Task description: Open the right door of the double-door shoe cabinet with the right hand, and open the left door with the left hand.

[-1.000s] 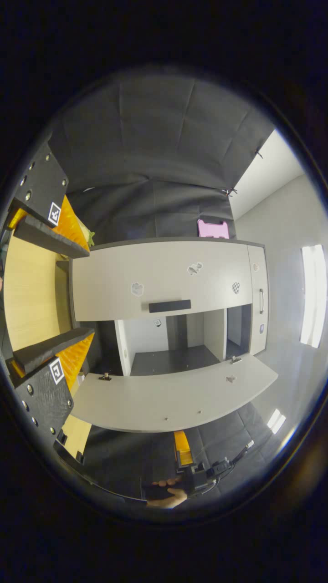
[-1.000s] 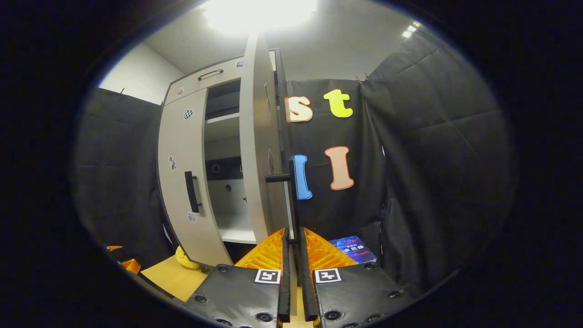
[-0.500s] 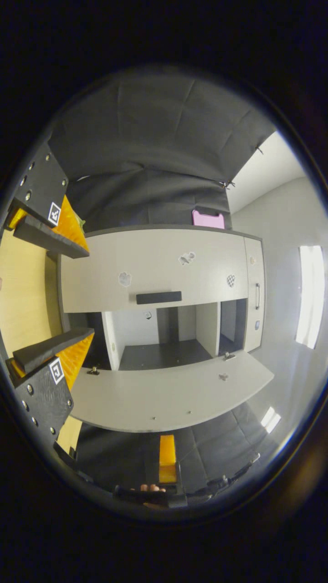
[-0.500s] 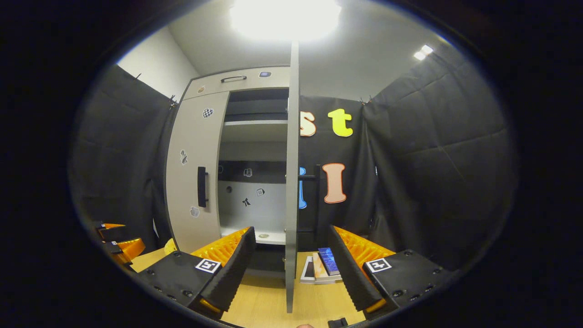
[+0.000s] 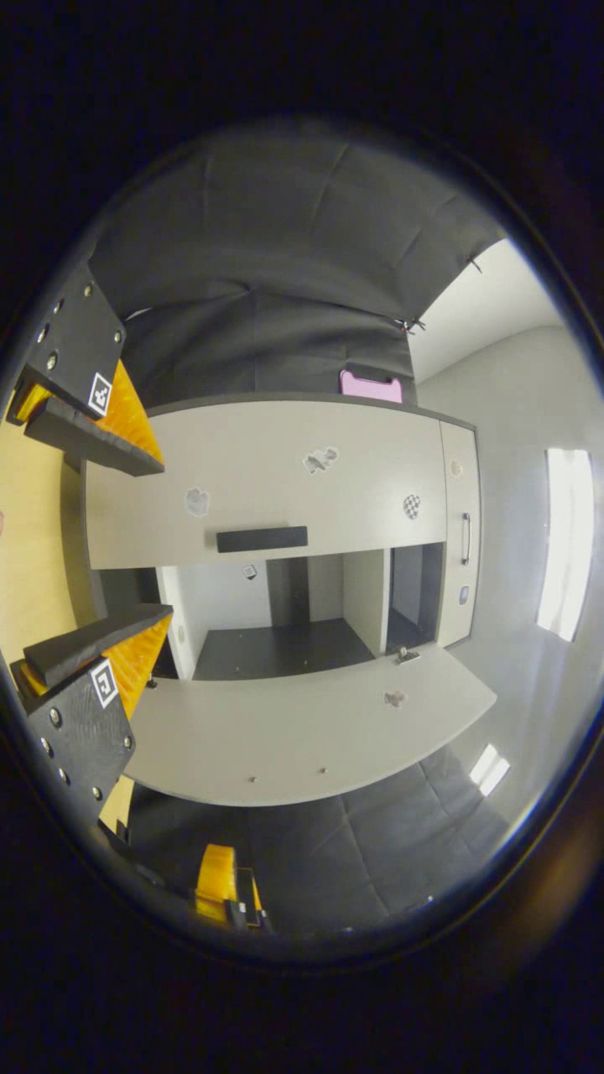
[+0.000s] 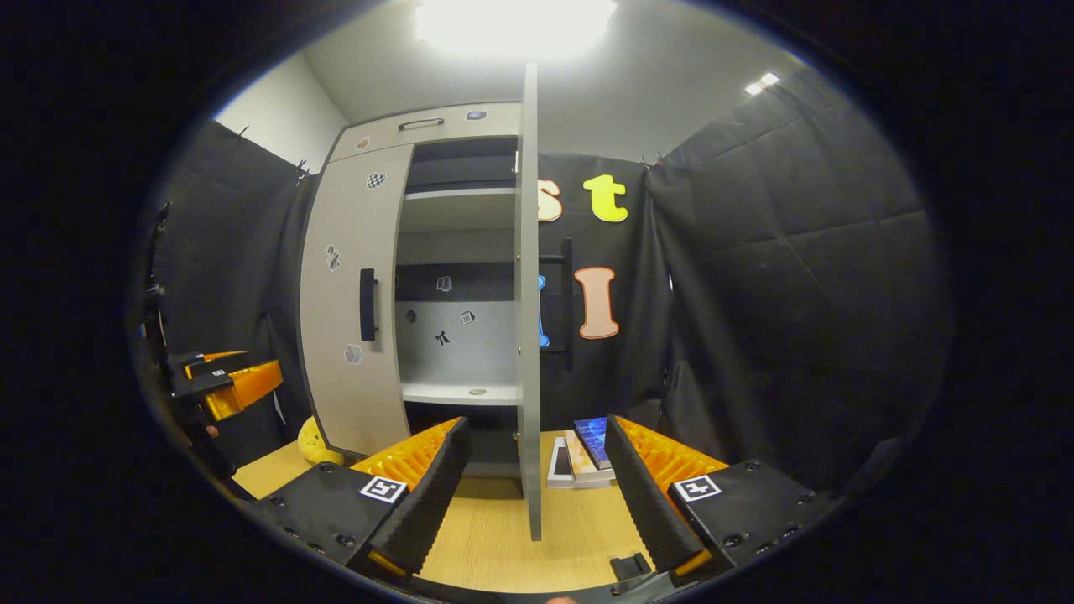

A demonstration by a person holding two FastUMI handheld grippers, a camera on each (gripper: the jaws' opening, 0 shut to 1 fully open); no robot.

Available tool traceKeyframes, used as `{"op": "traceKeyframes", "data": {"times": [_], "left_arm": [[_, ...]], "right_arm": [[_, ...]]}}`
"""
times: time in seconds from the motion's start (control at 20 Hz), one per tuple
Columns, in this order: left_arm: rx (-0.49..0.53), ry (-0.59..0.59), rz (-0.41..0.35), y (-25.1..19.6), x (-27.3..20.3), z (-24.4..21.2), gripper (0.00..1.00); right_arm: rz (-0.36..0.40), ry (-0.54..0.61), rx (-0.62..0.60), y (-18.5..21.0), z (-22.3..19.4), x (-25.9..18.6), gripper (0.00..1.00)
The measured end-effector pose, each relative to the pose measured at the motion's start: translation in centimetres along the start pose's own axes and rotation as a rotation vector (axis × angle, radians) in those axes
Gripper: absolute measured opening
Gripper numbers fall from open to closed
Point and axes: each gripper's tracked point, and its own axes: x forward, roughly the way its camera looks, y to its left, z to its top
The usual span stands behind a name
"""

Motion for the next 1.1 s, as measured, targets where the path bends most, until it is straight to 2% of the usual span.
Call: {"op": "traceKeyframes", "data": {"times": [0.05, 0.2, 0.55, 0.85, 1.0, 1.1], "left_arm": [[-0.011, -0.009, -0.006, -0.1, 0.9, 0.7, 0.88], [-0.037, -0.019, -0.032, -0.2, 4.0, 2.3, 0.89], [-0.019, -0.051, -0.021, 0.5, 10.4, 5.4, 0.89], [-0.026, -0.033, -0.016, 0.4, 15.7, 5.0, 0.89], [0.000, -0.012, 0.007, 1.0, 18.5, 4.2, 0.89], [-0.017, 0.009, 0.017, 1.4, 20.0, 3.4, 0.89]], "right_arm": [[-0.002, 0.007, 0.005, -0.1, -0.2, -0.1, 0.99], [-0.015, 0.016, 0.010, -0.4, -0.8, -0.8, 0.99], [-0.032, 0.041, -0.002, -0.9, -2.2, -2.1, 0.99], [-0.065, 0.062, 0.010, -1.7, -3.0, -2.6, 0.99], [-0.069, 0.071, 0.006, -1.8, -3.3, -2.6, 0.99], [-0.079, 0.077, -0.005, -2.0, -3.6, -2.7, 0.99]]}}
